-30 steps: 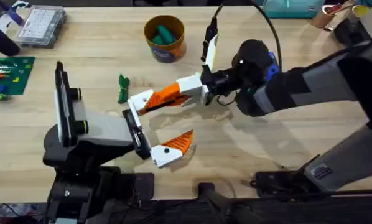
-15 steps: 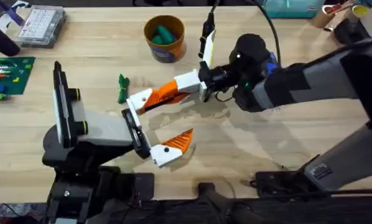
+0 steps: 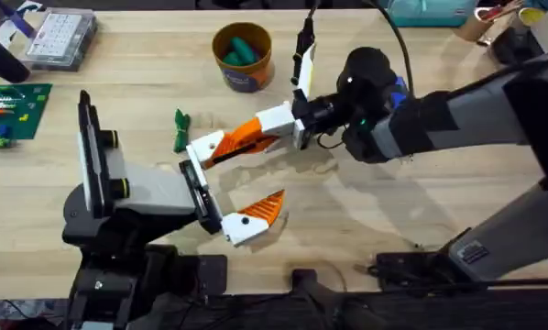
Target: Pick up the gripper from the table and insert it into the empty holder that is missing its gripper. Then pick up a screw, insert it into the mounting hole, and use the screwdriver to tighten it. Finally, clean up the table by picking up the vegetable and placing it into the bucket.
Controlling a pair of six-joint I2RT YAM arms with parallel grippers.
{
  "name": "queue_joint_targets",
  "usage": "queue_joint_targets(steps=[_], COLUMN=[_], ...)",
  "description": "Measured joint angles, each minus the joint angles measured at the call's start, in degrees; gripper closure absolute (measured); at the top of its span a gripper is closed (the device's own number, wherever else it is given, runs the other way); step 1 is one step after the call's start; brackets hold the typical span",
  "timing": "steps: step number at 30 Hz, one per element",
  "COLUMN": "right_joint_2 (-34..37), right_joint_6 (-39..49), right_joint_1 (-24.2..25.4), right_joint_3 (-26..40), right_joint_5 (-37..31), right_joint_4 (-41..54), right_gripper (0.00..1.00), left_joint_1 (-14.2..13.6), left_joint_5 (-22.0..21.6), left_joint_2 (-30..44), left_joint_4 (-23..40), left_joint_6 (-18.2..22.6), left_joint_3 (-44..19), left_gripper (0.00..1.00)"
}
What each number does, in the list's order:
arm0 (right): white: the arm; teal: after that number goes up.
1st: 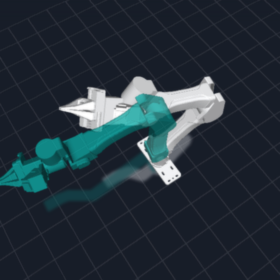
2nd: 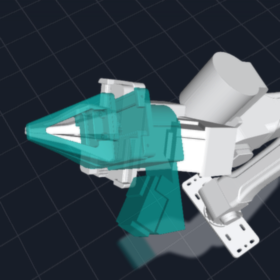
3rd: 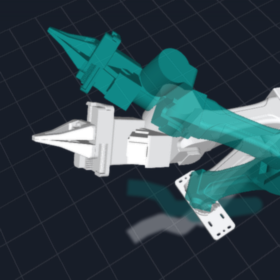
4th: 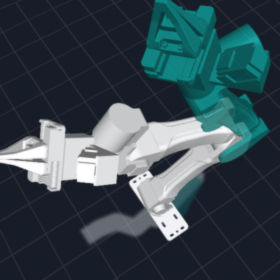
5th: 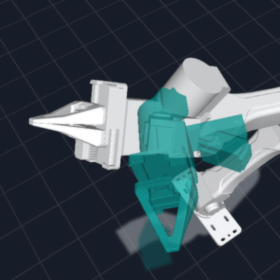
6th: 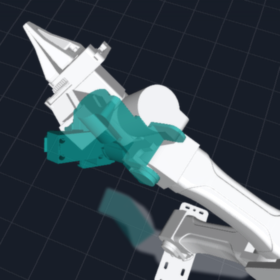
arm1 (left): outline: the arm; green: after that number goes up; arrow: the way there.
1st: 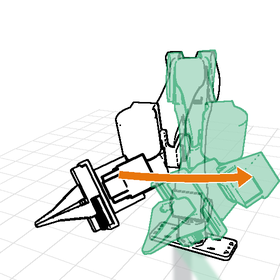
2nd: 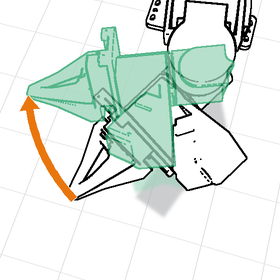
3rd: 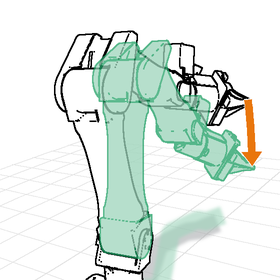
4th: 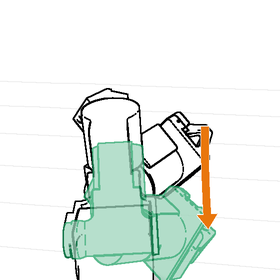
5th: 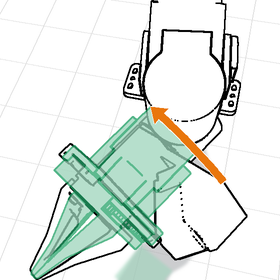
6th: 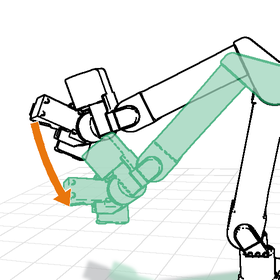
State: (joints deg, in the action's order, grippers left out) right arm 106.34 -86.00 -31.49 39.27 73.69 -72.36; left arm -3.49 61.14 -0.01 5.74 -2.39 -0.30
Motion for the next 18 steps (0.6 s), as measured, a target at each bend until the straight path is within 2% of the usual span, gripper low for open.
queue_joint_targets(steps=[18], right_joint_2=[0.0], right_joint_6=[3.6], right_joint_1=[0.2], right_joint_3=[2.4], right_joint_5=[2.1], right_joint_4=[5.7], right_gripper=[0.984], left_joint_1=[0.0], left_joint_5=[-0.3], left_joint_2=[0.0], left_joint_4=[-0.1], left_joint_6=[-0.4], left_joint_3=[0.0], left_gripper=[0.014])
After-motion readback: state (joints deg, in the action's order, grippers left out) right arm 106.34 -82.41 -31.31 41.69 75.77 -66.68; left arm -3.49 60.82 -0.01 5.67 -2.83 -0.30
